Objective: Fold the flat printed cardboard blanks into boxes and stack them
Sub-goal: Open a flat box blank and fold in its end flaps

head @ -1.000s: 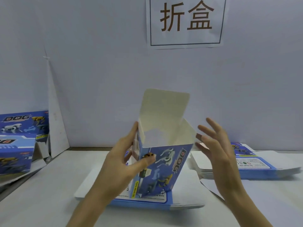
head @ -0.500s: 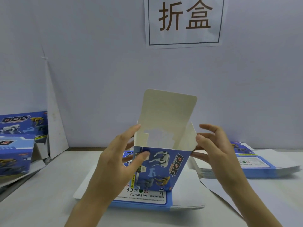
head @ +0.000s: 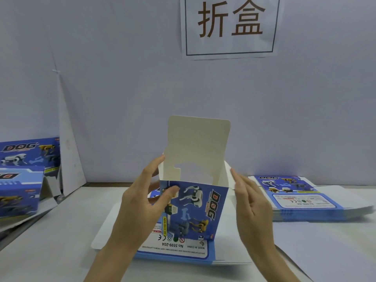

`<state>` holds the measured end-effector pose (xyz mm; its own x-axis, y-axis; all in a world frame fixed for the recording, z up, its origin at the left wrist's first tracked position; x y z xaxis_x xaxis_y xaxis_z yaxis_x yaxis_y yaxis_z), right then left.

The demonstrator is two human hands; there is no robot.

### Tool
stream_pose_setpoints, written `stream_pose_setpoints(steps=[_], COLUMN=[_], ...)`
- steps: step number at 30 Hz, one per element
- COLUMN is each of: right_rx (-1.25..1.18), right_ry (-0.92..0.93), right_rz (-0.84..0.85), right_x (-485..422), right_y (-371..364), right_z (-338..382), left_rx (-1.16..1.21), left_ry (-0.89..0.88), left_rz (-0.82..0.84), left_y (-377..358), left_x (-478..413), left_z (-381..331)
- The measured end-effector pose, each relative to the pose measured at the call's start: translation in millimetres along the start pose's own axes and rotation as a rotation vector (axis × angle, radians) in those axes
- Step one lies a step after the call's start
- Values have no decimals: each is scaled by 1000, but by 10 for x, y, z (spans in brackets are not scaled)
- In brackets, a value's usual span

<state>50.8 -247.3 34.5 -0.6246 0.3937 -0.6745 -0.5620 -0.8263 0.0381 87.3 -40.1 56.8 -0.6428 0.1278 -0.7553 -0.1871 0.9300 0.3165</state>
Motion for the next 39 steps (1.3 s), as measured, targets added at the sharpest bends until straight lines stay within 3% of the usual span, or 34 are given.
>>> stream_pose_setpoints(steps=[5,9,12,14,17,23,30,39], right_rx=[-185,-149,77,271,444,413,363,106], right_ry=[-142,-104,68,305,560,465,485,265], right_rz=[285,344,194,88,66,164,196,180], right_x=[117,95,26,-21,-60,-86,-77,5], right_y=[-240,-219,-109,-25,33,35,7,-40], right_z=[42,60,113,170,170,60,35,22], left_rx=[65,67,38,27,26,-32,181,170], left_ry=[49,41,5,-22,-58,-83,65,168], left_rz=[-41,-42,-24,-26,-30,-109,-305,-356], left_y=[18,50,64,87,94,46,-2,-208], left_x=[6,-26,-37,-45,-50,9,161,234], left_z=[109,108,37,-18,-71,16,260,256])
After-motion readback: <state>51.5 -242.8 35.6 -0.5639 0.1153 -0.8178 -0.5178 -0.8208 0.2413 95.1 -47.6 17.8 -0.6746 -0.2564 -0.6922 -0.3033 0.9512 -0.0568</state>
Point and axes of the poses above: each hand's wrist, its own x-axis away from the middle knuckle, its own y-axis out of the back of the hand, z = x × y, the point moved 3 cm from there along -x, towards the middle knuckle, and after that the axes turned 1 degree about y, right-handed, at the moved point
